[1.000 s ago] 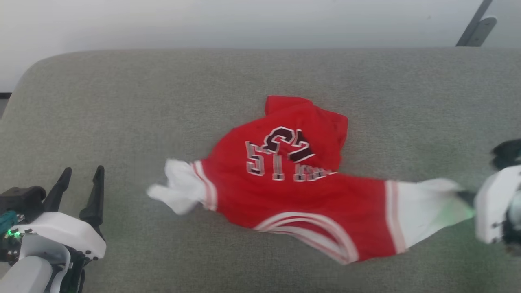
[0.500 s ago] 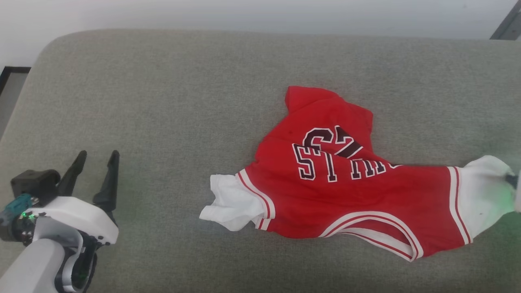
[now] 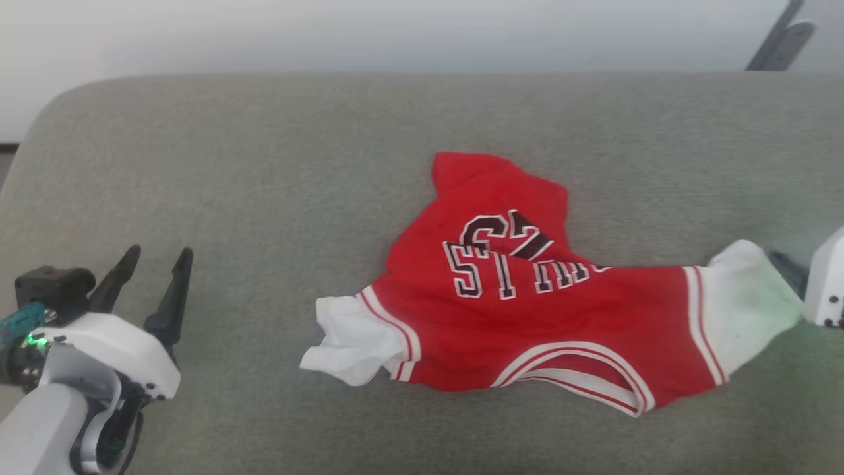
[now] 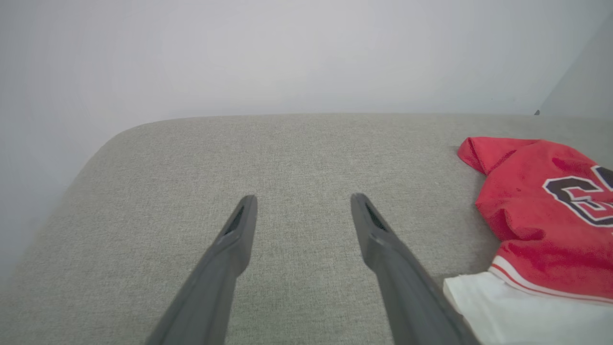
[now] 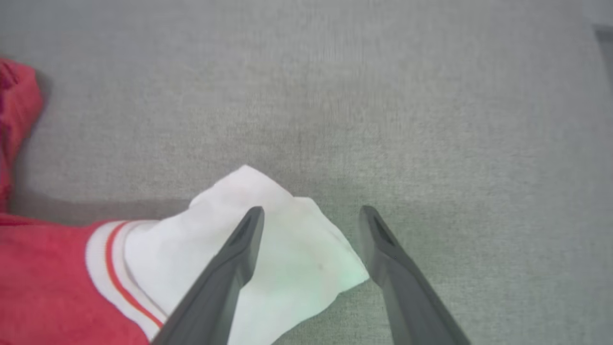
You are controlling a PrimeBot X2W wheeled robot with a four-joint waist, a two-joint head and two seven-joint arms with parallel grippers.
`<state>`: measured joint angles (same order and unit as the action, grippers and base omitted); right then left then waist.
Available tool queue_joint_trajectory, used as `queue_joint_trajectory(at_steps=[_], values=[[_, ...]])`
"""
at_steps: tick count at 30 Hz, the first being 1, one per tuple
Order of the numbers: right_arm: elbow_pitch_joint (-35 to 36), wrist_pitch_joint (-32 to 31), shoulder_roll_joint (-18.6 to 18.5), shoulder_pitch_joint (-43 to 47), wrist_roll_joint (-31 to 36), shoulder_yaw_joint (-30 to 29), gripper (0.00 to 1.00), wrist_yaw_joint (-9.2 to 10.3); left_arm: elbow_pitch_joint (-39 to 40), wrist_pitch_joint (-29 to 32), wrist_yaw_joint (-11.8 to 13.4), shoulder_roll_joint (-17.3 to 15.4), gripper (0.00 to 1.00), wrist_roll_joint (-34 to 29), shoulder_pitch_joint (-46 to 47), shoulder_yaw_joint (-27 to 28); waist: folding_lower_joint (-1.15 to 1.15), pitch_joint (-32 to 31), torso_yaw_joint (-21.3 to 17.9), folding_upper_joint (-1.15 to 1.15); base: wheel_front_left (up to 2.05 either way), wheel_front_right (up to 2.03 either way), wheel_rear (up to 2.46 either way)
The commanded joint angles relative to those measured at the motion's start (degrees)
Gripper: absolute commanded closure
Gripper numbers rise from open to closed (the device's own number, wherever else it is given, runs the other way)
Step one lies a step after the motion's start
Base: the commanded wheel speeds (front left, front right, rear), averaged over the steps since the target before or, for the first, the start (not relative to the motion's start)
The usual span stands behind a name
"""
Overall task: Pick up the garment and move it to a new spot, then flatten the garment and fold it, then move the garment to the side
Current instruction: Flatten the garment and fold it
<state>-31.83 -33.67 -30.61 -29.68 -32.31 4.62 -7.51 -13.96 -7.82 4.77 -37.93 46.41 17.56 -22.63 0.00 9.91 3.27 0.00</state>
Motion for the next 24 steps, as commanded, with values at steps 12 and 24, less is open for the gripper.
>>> queue_joint_trajectory(at_steps=[12, 24], values=[[13.79, 15.71, 2.45, 3.46, 1.91, 0.95, 0.0, 0.04, 6.63, 6.17, 1.36, -3.32, 0.0, 2.82, -5.73, -0.54, 0.0, -4.39, -7.11, 0.0, 0.0, 0.0, 0.0], [25.51, 28.72, 7.57, 12.73, 6.91, -1.1, 0.0, 0.06, 11.05, 19.61, 4.18, -3.19, 0.0, 8.23, -9.97, -4.78, 0.0, -5.99, -10.06, 0.0, 0.0, 0.0, 0.0]])
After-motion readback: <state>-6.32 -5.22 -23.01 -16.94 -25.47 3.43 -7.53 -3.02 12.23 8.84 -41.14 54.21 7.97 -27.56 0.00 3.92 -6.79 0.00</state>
